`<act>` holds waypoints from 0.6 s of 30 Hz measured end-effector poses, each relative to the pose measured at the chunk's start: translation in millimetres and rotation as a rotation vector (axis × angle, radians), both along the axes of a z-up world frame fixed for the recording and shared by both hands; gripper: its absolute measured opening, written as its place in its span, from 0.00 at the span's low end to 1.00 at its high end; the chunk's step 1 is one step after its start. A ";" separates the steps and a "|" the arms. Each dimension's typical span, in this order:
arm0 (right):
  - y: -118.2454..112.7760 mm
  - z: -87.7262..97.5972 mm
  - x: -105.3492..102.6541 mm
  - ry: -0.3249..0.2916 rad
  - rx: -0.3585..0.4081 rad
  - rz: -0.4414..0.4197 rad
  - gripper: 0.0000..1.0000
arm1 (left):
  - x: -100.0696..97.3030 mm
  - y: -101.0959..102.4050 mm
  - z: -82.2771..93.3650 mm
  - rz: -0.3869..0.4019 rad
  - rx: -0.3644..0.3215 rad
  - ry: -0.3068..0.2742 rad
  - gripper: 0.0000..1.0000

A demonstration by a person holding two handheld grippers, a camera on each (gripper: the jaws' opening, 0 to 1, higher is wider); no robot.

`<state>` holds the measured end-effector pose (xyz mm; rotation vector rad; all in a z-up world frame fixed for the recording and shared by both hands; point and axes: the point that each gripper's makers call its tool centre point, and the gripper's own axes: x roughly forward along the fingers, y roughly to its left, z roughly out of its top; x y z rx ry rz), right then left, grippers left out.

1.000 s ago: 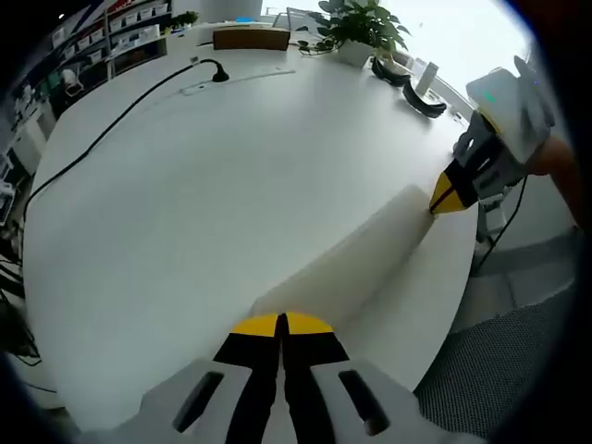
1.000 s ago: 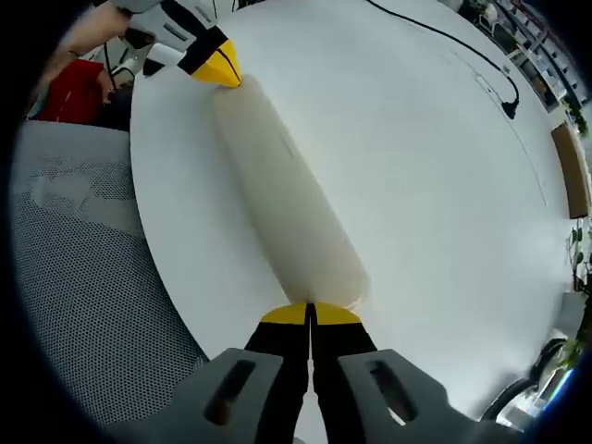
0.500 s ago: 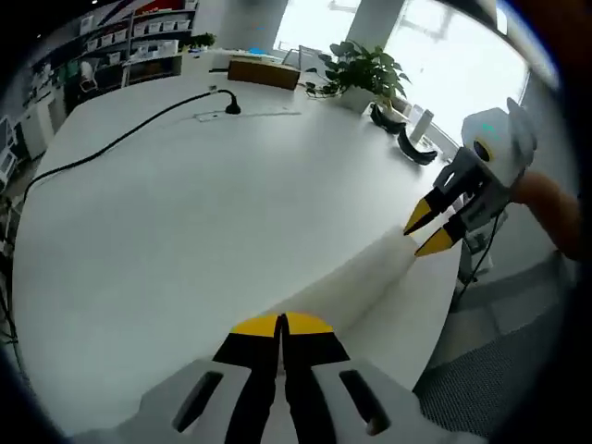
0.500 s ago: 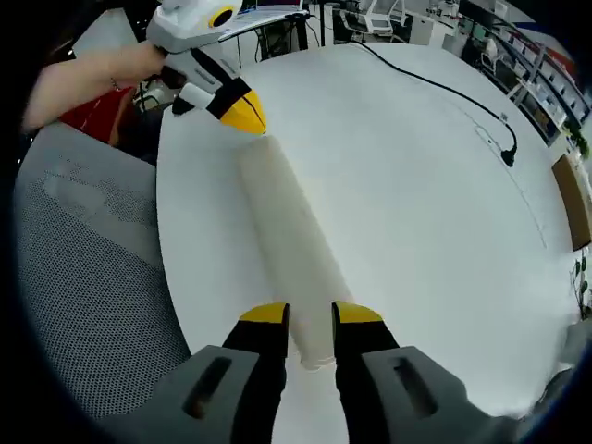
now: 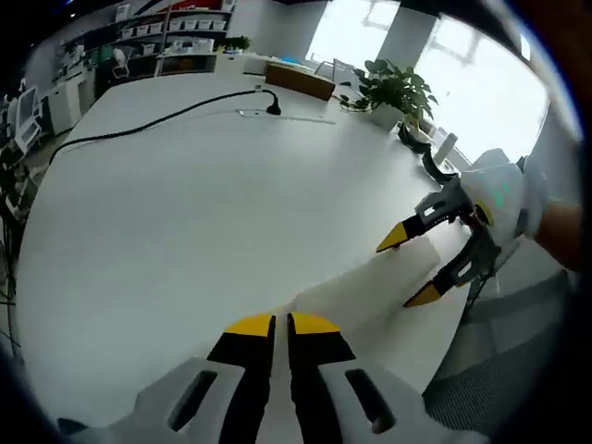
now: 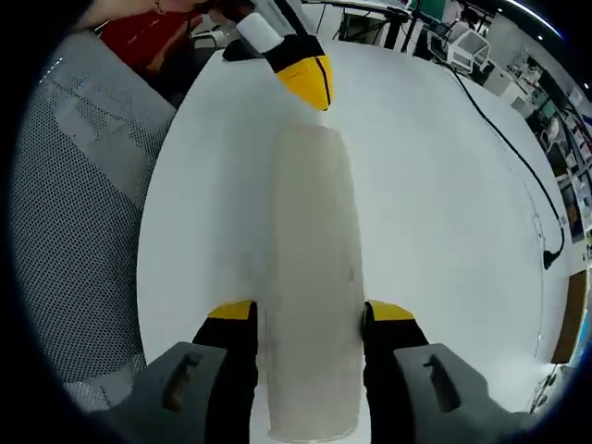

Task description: Arrange the utensils inside the cutlery case until each visible utensil rests in its matching compartment.

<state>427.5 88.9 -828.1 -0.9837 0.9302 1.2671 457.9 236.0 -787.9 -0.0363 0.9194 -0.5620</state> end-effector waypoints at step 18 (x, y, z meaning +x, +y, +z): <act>-9.3 6.0 -14.5 0.071 0.037 0.037 0.39 | -6.2 -13.3 -2.9 -0.048 -0.003 0.010 0.05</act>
